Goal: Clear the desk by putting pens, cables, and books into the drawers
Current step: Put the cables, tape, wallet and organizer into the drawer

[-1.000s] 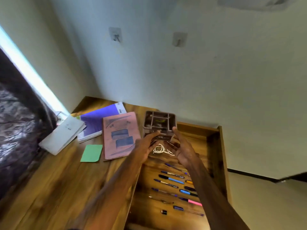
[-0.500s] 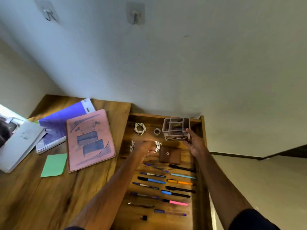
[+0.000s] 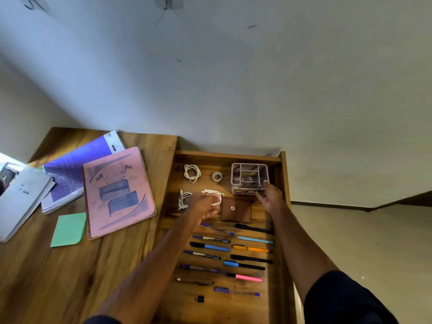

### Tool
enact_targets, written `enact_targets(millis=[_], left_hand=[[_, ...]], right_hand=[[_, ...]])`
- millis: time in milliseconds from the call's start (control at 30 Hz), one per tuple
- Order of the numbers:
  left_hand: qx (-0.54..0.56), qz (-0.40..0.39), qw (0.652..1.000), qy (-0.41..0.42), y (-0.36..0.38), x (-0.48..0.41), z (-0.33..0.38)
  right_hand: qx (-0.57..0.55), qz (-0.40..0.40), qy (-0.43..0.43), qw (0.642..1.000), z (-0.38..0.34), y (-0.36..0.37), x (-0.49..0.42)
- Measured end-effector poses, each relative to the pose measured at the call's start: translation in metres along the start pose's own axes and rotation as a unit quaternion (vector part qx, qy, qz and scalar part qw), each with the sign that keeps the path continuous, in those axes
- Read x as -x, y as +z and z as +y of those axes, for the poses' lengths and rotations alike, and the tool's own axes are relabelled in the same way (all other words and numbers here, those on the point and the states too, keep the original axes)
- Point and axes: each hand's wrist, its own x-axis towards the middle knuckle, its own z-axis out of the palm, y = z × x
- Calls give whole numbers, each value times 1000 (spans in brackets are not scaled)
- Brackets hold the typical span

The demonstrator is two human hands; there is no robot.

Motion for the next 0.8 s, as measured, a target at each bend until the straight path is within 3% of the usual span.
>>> enact_targets(millis=[433, 800], left_hand=[[31, 11, 999, 5, -11, 17, -13], [82, 59, 994, 29, -39, 71, -57]], right_hand=[[-32, -79, 25, 996, 14, -16, 16], [64, -132, 81, 986, 72, -10, 87]])
